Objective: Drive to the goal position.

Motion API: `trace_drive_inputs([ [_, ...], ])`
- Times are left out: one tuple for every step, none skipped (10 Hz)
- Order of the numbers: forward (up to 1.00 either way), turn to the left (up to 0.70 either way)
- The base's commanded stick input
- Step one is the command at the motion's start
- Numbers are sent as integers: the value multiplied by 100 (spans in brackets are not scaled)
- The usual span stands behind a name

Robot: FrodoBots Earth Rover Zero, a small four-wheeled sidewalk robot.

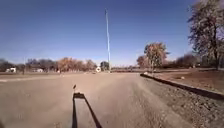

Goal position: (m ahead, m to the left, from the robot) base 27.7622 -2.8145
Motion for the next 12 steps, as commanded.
trace_drive_inputs([
  [50,0],
  [50,0],
  [50,0],
  [50,0],
  [50,0],
  [50,0],
  [50,0],
  [50,0],
  [50,0],
  [50,0],
  [50,0],
  [50,0],
])
